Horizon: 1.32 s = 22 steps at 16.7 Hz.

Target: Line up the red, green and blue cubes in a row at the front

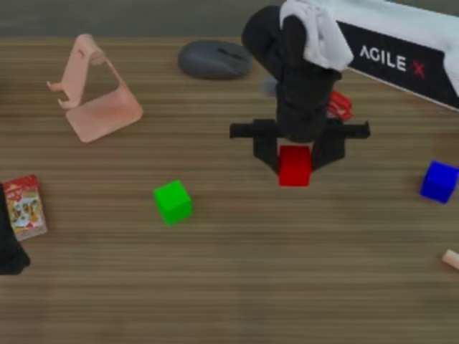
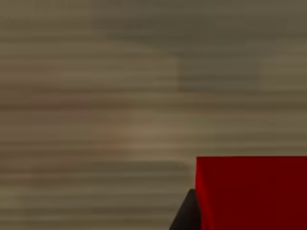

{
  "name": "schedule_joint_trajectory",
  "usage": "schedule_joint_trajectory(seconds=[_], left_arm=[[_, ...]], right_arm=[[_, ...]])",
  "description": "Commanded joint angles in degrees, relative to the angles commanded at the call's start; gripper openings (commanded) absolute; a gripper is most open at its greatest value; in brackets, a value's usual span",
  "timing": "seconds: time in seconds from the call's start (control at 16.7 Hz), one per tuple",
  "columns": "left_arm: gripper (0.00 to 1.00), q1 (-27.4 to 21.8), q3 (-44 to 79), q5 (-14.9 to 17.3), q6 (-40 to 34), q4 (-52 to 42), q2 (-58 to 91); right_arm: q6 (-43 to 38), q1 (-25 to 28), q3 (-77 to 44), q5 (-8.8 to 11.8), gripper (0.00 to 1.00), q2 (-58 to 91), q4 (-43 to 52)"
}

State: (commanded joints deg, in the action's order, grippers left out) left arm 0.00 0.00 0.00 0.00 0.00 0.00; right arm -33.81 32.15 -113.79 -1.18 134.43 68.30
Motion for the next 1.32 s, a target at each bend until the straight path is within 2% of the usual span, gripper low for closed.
schedule_joint_trajectory(seconds=[0.42,0.6,1.02,1.32], left_arm=[[1.0,0.0,0.0,0.0,0.0,0.0,0.0],[1.0,0.0,0.0,0.0,0.0,0.0,0.0],[1.0,0.0,0.0,0.0,0.0,0.0,0.0],[1.0,0.0,0.0,0.0,0.0,0.0,0.0]], right_arm=[[-18.8,19.5,-0.7,-0.5,0.0,-1.2,2.6],[-24.3,25.3,-0.7,-0.6,0.0,-1.9,3.2],[-25.2,26.1,0.1,-0.6,0.0,-1.6,2.2],[-25.3,26.1,7.4,-0.7,0.0,0.7,-8.0]])
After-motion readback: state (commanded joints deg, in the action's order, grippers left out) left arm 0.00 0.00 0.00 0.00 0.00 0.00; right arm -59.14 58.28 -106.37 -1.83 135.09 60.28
